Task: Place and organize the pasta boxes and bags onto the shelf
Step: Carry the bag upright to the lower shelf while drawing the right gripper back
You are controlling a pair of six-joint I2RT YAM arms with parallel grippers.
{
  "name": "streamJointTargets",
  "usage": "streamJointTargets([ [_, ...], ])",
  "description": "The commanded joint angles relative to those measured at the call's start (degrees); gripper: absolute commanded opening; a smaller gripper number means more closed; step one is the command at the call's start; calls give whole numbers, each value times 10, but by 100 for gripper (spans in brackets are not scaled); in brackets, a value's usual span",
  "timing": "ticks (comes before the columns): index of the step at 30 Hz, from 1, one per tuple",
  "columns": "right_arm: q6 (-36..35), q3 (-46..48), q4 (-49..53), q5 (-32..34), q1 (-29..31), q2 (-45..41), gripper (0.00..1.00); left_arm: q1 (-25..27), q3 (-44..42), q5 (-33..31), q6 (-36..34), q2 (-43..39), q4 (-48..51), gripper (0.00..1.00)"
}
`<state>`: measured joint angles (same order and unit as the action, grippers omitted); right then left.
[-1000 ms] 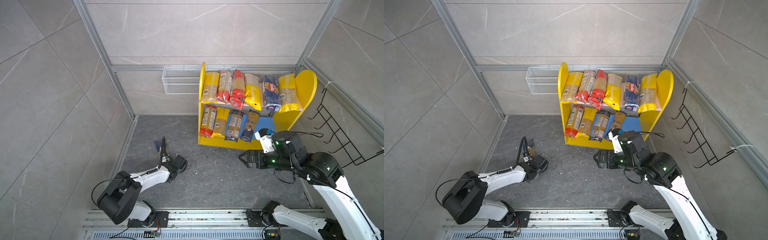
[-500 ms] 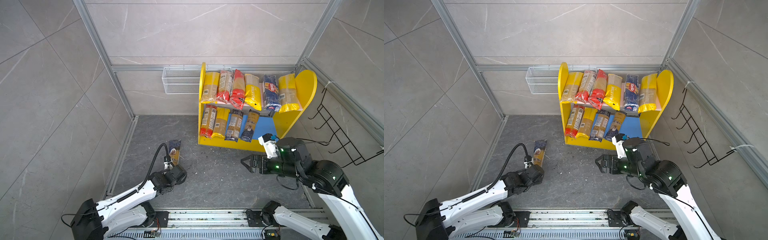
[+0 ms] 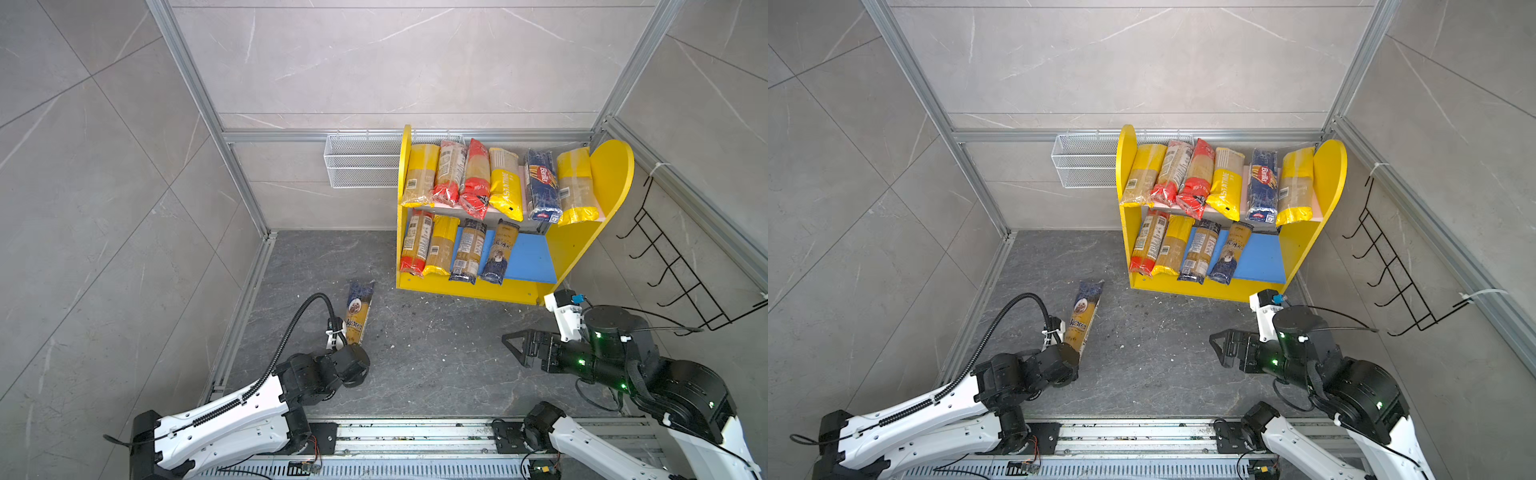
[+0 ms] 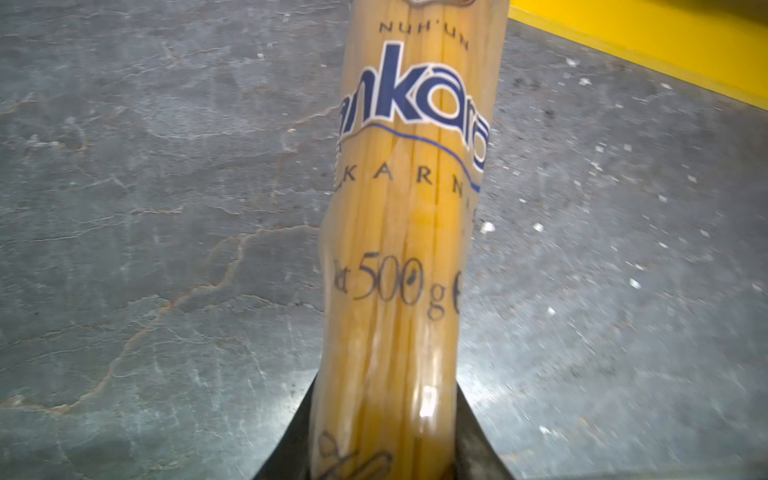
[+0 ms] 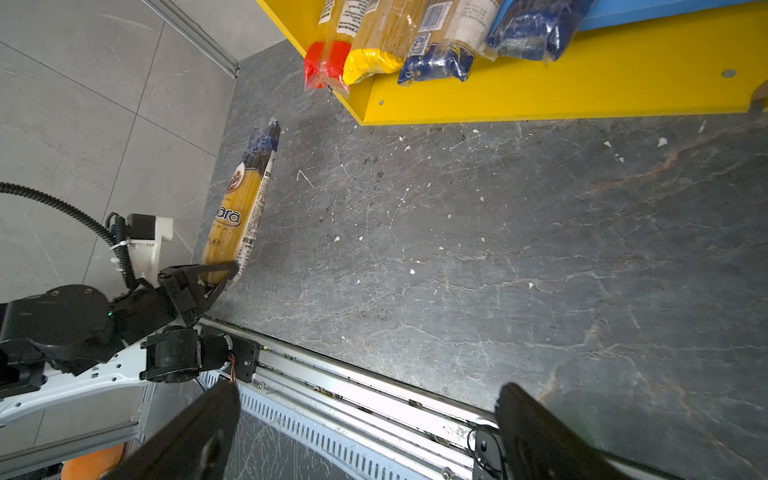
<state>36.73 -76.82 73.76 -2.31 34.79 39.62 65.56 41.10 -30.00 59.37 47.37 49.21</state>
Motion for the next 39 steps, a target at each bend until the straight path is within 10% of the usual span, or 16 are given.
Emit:
streamJointTargets([
  [1,16,7,16,20,-3,-15,100,43,53,-95,30,-13,-16,0],
  [11,3,-12,22,19,-2,-2,100,194,176,-177,40,96,-10,0],
  [18,-4,-66,57,24,-3,5,100,207,268,-155,-39,211,-111,0],
  [39,49,-164,186,103,-3,-75,100,32,605,153,-212,531,-271,0],
])
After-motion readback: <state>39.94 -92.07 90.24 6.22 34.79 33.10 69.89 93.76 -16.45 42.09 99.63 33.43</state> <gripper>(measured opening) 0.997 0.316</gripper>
